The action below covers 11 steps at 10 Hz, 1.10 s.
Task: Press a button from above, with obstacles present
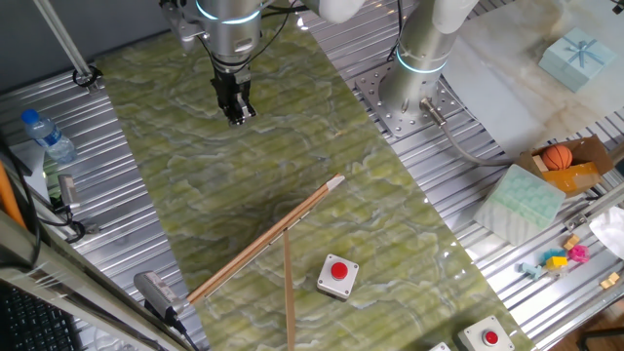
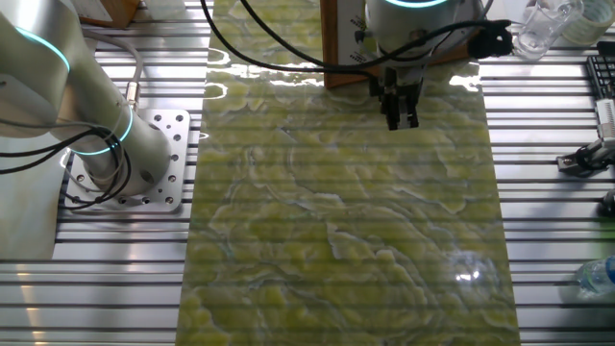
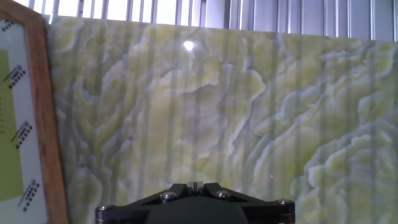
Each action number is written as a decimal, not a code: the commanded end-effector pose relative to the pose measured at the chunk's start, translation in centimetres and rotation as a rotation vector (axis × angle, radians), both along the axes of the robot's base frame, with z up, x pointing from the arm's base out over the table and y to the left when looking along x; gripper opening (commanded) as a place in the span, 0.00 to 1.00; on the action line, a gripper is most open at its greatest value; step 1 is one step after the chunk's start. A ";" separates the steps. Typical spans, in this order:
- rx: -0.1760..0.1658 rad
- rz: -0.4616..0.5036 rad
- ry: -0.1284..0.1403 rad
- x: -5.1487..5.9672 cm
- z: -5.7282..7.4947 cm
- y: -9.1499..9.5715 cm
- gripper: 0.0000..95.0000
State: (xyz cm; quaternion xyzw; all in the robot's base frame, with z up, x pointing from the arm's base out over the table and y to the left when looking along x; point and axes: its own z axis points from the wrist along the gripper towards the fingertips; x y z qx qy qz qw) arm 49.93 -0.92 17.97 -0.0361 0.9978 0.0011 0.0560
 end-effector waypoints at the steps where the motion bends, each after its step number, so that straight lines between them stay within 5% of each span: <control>1: -0.003 -0.042 -0.002 -0.1 0.0 0.0 0.00; 11: -0.009 -0.018 0.015 -0.1 0.0 0.0 0.00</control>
